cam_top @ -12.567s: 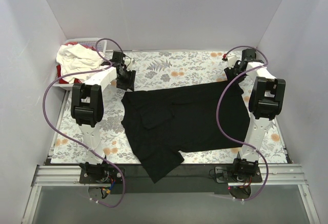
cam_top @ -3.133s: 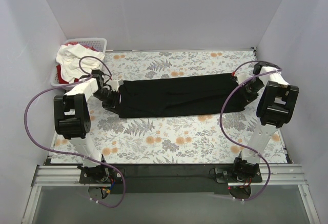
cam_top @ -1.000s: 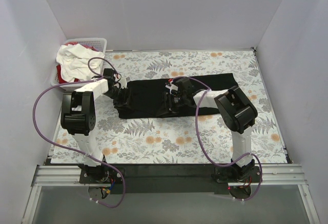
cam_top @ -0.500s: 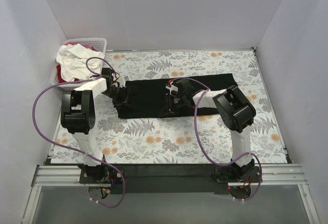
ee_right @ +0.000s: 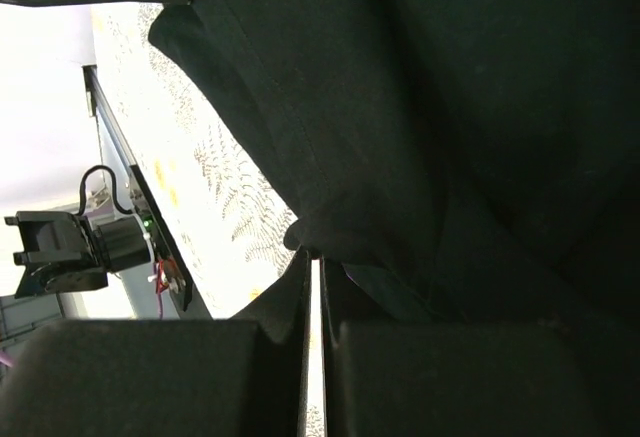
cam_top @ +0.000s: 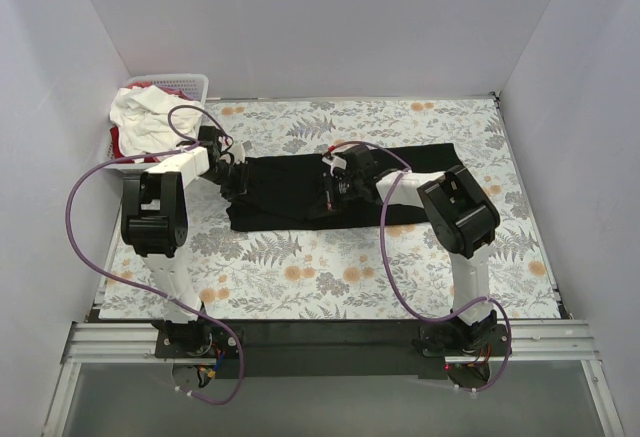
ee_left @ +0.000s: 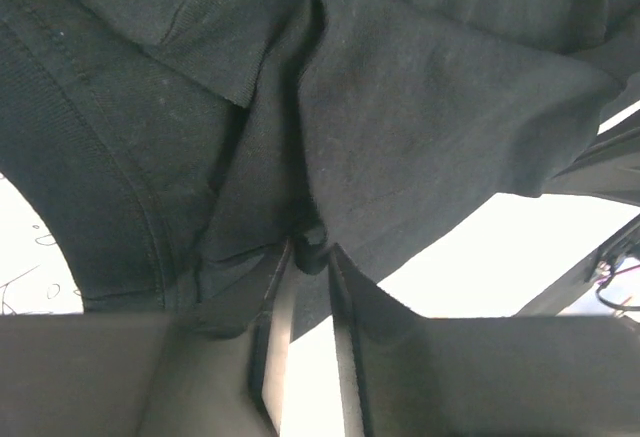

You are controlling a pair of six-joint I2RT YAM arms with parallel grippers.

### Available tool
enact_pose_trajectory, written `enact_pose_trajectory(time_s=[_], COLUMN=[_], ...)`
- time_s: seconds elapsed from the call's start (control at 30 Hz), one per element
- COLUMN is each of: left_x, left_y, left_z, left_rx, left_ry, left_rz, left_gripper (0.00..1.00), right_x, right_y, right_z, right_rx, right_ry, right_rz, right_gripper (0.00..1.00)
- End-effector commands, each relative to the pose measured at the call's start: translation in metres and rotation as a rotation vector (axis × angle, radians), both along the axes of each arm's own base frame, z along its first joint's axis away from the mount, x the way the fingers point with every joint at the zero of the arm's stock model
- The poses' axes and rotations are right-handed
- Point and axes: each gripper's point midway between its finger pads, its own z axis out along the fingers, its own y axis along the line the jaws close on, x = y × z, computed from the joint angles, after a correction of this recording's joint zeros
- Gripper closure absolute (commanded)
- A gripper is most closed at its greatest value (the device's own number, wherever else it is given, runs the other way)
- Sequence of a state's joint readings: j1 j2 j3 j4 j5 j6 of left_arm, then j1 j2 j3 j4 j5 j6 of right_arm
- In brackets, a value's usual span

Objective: Fold and stack the t-shirts
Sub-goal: Fold the tshirt

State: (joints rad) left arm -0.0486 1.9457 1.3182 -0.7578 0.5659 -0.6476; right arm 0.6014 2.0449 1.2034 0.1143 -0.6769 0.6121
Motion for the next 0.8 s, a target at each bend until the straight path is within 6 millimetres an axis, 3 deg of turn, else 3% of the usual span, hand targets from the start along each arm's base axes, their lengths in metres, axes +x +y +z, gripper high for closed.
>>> enact_pose_trajectory(time_s=[0.0, 0.13, 0.37, 0.77], left_x=[0.010, 0.022, 0.057, 0.093], left_y=[-0.001, -0.003, -0.008, -0.016], left_z=[0.010, 0.020, 0.038, 0.039], left_rx=[-0.013, -0.026, -0.051, -0.095], left_ry=[-0.037, -0.073, -0.135, -0.139], left_rz=[-0.003, -0.005, -0.008, 0.015], left_gripper=[0.86, 1.00, 1.00, 1.00], right_x=[0.015, 0.022, 0.051, 0.085], right_y=[0.001, -0.001, -0.007, -0.018], right_z=[0.008, 0.018, 0.032, 0.021], right_rx=[0.023, 0.039, 0.067, 0.063], right_ry=[-0.047, -0.079, -0.142, -0.159], right_rz=[-0.005, -0.007, -0.026, -0.061], right_gripper=[0.99, 0.99, 0.99, 0.99])
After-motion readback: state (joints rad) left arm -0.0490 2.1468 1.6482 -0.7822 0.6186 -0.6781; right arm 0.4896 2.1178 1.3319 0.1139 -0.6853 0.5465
